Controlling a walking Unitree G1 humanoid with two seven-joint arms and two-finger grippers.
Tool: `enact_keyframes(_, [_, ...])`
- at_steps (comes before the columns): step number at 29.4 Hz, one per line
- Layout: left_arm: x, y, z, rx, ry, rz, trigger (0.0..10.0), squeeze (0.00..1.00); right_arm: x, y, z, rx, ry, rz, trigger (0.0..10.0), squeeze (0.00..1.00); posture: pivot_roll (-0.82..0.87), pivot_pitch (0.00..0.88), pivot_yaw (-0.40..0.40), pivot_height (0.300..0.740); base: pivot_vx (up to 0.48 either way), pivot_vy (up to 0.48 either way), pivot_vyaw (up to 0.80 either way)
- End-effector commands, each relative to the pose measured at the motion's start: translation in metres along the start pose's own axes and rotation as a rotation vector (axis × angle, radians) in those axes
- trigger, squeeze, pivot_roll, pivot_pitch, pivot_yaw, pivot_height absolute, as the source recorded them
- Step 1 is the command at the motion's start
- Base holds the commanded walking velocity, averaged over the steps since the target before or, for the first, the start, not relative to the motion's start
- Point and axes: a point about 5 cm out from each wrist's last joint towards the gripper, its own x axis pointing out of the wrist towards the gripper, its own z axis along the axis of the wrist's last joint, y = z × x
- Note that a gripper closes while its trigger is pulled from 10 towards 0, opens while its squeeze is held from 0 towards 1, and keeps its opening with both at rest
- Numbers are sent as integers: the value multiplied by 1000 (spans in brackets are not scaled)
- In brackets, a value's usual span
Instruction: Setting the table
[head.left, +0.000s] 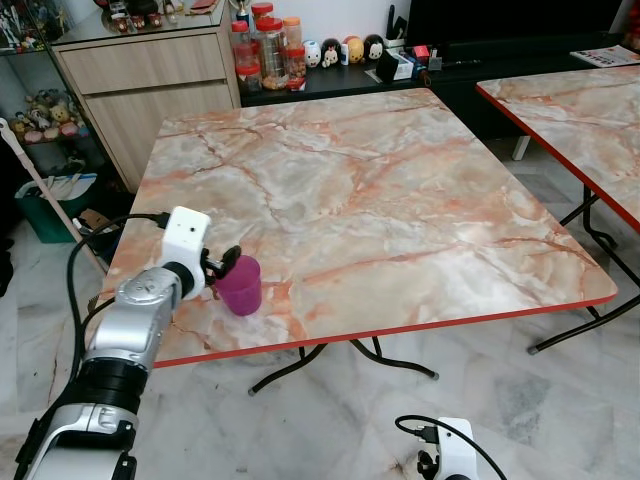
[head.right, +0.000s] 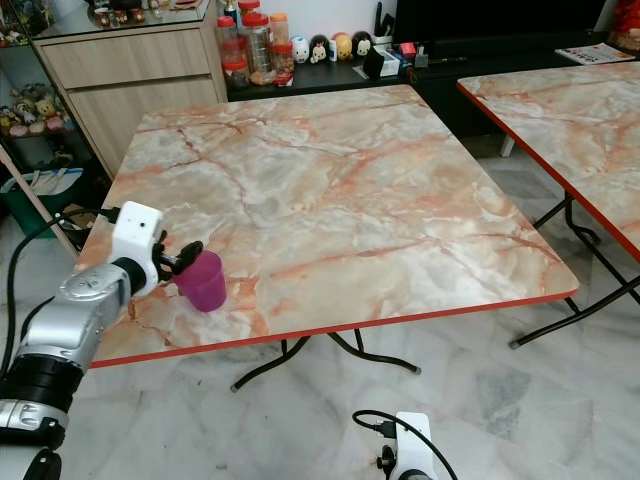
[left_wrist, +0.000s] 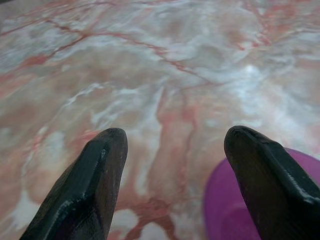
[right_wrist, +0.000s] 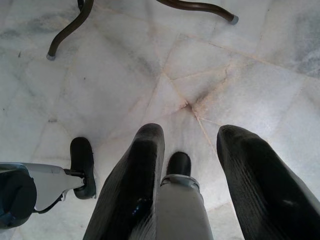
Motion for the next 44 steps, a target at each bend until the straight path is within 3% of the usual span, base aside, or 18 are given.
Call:
enact_keyframes(1, [-6,12,6,-1,-14,15,10000,0,0,1,1,11,-6,4,10000,0,89,0,52,740,0,0,0])
enact_keyframes(9, [-14,16,-2,-12,27,-41,10000,0,0,1,3,8,-10,8,10000,0,89,0,49,740,0,0,0])
enact_keyframes(15, [-17,10,-2,-3,23,-110,10000,0,0,1,2,7,-8,7,10000,0,89,0,48,740,0,0,0])
enact_keyframes(30, [-18,4,-14,47,104,-175,10000,0,0,-1,2,2,-7,5,10000,0,78,0,52,740,0,0,0])
enact_keyframes(44, [-15,-4,-19,30,120,-195,10000,0,0,-2,3,-5,-7,5,10000,0,71,0,54,740,0,0,0])
